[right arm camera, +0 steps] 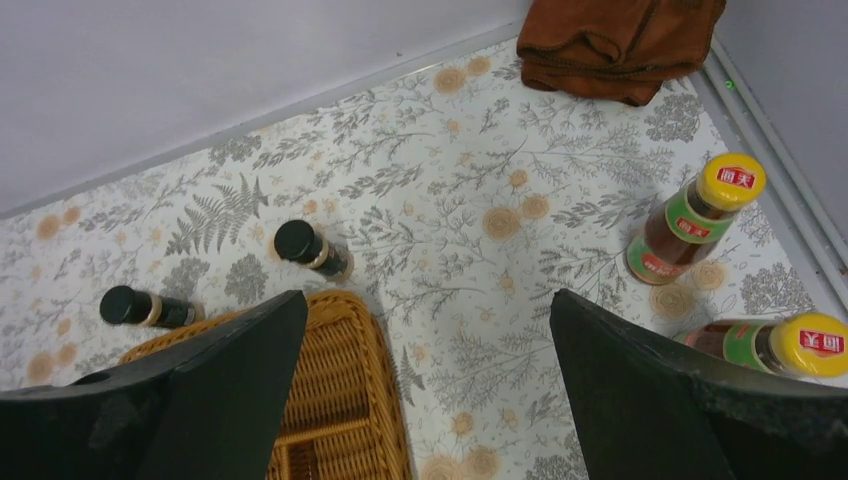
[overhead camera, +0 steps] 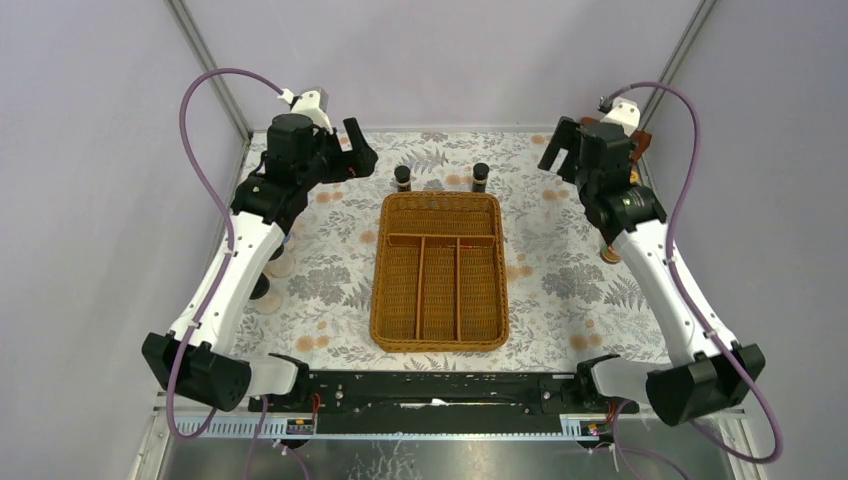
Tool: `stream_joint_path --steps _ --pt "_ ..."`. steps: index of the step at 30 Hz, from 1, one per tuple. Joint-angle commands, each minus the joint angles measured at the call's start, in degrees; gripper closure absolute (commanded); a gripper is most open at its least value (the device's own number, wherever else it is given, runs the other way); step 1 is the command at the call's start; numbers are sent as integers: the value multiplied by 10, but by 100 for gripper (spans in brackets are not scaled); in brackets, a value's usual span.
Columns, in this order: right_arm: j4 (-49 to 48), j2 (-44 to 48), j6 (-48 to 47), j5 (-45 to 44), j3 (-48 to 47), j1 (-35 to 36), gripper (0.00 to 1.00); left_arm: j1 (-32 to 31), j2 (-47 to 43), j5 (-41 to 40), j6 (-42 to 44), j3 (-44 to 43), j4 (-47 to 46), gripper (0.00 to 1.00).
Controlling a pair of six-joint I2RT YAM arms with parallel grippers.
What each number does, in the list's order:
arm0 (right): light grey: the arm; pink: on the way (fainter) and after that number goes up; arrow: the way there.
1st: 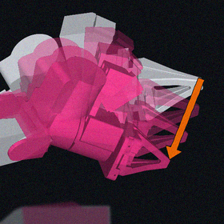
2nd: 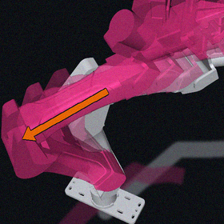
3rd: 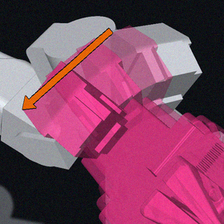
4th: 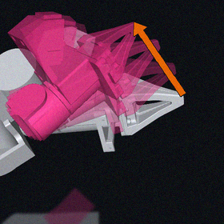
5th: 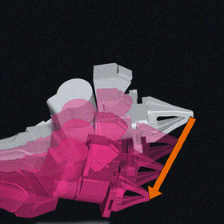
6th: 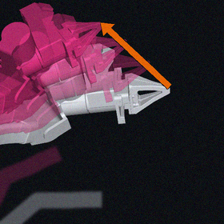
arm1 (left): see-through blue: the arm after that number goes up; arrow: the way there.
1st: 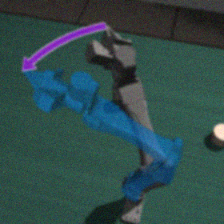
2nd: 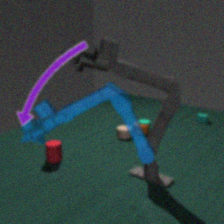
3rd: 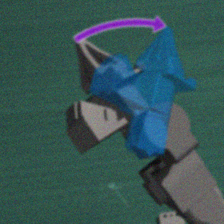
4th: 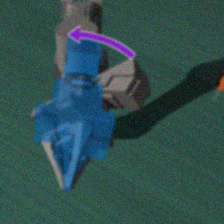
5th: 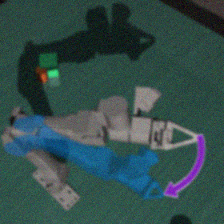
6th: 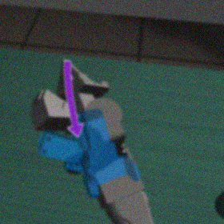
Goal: Organize the condiment bottles
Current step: Pick up the bottle from the center of the board.
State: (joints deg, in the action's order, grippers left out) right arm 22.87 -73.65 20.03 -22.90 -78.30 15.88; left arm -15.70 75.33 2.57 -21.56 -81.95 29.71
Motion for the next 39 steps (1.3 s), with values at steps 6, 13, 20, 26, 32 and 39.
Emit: stream_joint_path --steps 6,13,20,26,32,39 --pt "-101 192 -67 135 138 9 0 -9 -28 33 -22 20 -6 1" --pt "-104 252 -64 220 127 9 0 -20 -48 26 -28 27 -12 1" --pt "-166 260 -12 372 109 9 0 -26 -61 29 -31 25 -26 1" --pt "-197 248 -10 436 120 9 0 -27 -72 42 -27 29 -33 1" --pt "-66 204 -89 314 68 9 6 -32 -73 65 -26 45 -44 1" --pt "58 170 -124 -2 41 9 7 -40 -68 80 -26 65 -57 1"
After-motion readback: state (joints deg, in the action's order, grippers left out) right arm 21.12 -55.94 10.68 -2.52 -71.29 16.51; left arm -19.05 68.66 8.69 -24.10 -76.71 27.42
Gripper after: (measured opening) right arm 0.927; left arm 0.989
